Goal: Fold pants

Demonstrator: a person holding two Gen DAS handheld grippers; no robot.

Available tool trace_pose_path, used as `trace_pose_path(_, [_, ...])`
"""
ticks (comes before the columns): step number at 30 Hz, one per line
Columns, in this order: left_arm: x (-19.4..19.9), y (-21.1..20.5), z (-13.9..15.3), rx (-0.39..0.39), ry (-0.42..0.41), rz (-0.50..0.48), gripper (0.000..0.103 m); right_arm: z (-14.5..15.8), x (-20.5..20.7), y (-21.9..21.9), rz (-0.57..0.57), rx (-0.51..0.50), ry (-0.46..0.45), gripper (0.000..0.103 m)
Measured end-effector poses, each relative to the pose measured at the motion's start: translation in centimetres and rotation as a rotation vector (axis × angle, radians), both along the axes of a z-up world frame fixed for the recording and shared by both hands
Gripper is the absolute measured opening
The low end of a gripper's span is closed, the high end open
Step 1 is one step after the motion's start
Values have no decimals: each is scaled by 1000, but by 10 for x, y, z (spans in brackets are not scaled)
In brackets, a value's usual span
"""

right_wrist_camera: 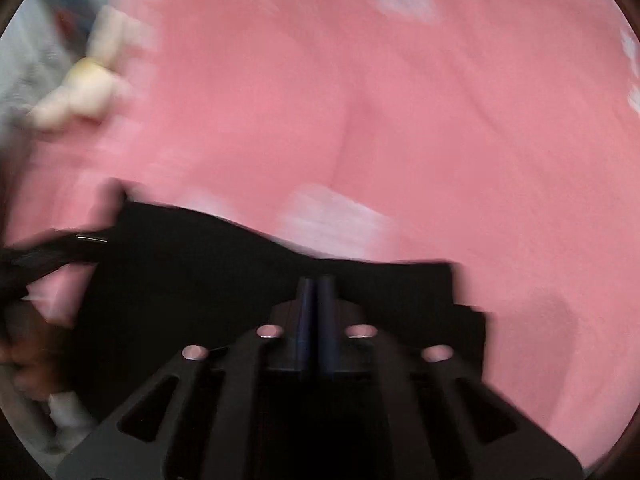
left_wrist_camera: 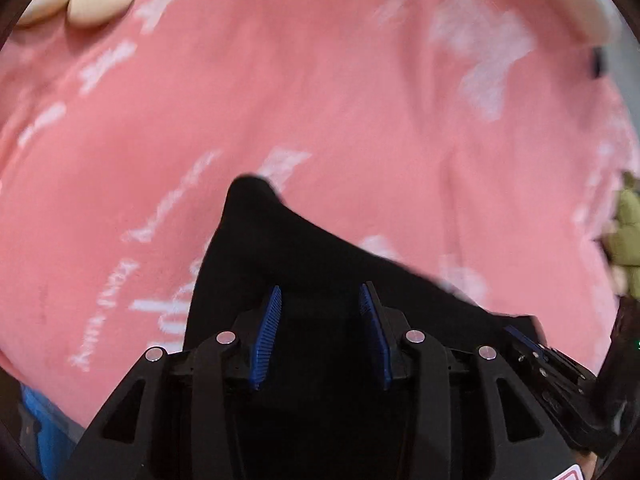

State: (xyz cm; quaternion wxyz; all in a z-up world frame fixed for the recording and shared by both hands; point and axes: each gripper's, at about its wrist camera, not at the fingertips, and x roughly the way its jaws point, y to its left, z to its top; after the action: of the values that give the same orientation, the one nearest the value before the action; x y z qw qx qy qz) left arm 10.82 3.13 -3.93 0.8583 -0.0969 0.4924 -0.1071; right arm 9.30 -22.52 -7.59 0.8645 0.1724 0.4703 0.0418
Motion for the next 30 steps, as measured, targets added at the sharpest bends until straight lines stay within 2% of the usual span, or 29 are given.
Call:
trace_pose_path(1, [3, 0, -1, 11, -15, -2, 36, 13, -3, -9, -60, -3, -18, 0])
trace_pose_path(2, [2, -4, 2, 33, -37, -9, 37, 23, -8, -10, -60, -6, -43, 6])
trace_pose_path(4, [2, -11, 4, 82, -67, -26, 41, 38, -18, -5, -2, 32, -109, 5])
trace_pose_path(6, [-4, -18, 2, 105, -103, -48, 50, 19, -12, -2, 22, -56, -23, 4])
trace_pose_path(7, [-6, -24, 2, 137, -120, -57, 53, 3, -9, -9, 24, -57, 3, 0])
trace_pose_path(9, [-12, -31, 6, 187, -146, -70, 53, 12, -18, -24, -40, 62, -13, 0])
trace_pose_path(10, [-17, -33, 12, 201, -163, -82, 53, 22, -26, -26, -62, 53, -31, 4])
trace_pose_path(12, [-34, -25, 27, 183, -187, -112, 54, 40, -47, -22, -85, 7, -78, 9])
trace_pose_path(13, [-42, -20, 33, 158, -195, -116, 59, 44, -62, -22, -85, 14, -81, 12])
trace_pose_path(14, [-51, -12, 39, 127, -201, -114, 65, 45, -70, -23, -88, 34, -75, 24])
trace_pose_path(16, [-71, 5, 45, 77, -193, -98, 66, 36, -93, -26, -89, 83, -36, 41])
trace_pose_path(19, [-96, 15, 42, 45, -161, -94, 66, 21, -119, -17, -73, 123, -8, 41])
trace_pose_path(21, [-110, 17, 39, 49, -137, -95, 66, 16, -127, -14, -86, 151, -2, 45])
trace_pose_path(23, [-120, 15, 37, 57, -126, -107, 66, 12, -129, -12, -81, 121, -12, 44])
trace_pose_path(25, [-127, 12, 33, 73, -113, -115, 67, 14, -128, -9, -79, 97, 0, 30])
trace_pose_path(26, [-130, 12, 31, 75, -104, -115, 67, 25, -132, -7, -63, 88, -27, 16])
trace_pose_path(28, [-136, 14, 31, 70, -92, -116, 67, 67, -146, 4, -28, 65, -128, 13])
trace_pose_path(30, [-142, 15, 35, 68, -98, -114, 67, 90, -157, 12, -9, 6, -182, 13])
